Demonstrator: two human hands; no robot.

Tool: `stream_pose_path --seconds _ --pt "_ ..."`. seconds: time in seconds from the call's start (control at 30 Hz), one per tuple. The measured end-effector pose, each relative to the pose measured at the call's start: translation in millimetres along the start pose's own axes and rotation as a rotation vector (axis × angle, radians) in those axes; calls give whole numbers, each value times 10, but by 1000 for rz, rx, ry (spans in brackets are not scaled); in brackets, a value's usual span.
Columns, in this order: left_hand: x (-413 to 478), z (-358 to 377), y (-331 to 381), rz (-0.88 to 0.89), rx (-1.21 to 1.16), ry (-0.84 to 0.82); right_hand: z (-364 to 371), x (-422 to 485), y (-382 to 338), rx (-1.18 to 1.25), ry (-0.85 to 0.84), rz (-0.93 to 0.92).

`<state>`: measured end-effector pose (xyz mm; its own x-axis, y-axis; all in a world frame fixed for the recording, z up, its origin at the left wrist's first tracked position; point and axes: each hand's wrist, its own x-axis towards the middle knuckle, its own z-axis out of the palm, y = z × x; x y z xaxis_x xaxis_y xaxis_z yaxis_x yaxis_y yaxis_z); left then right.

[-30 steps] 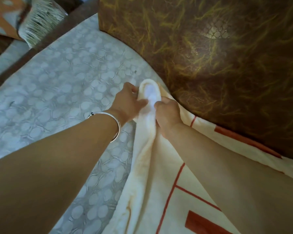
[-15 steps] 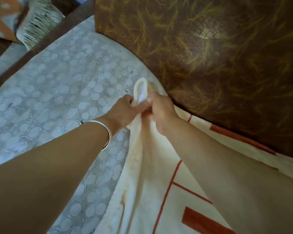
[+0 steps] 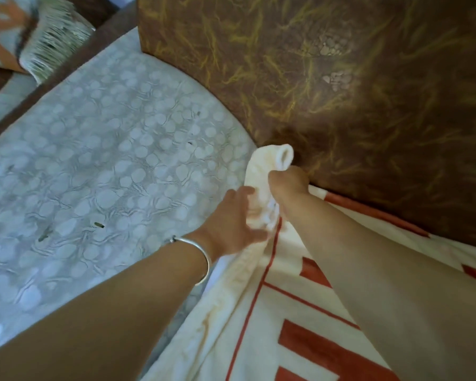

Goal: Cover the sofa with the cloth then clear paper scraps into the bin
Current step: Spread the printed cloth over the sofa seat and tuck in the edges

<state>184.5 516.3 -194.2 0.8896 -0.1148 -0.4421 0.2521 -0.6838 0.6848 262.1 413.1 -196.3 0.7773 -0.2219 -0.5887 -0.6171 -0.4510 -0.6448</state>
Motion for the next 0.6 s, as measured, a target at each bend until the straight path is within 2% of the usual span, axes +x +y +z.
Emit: stream_pose_path --seconds 0.03,0.1,0.27,0.4,0.5,0.6 --pt "-60 85 -9 9 124 -28 -52 -10 64 7 -9 -1" --pt "-152 272 21 -18 215 -40 -161 -32 192 3 -33 -13" --pt "-181 701 285 -74 310 116 -539 -101 420 -9 -4 -116" --pt "-257 1092 694 -71 151 -67 -1076 -158 749 -4 40 -164" --pt "-347 1367 1116 -42 139 -187 -1472 -171 984 13 88 -158" --pt "-417 1773 1569 -85 -133 -384 -1985 -182 1264 -83 196 -158"
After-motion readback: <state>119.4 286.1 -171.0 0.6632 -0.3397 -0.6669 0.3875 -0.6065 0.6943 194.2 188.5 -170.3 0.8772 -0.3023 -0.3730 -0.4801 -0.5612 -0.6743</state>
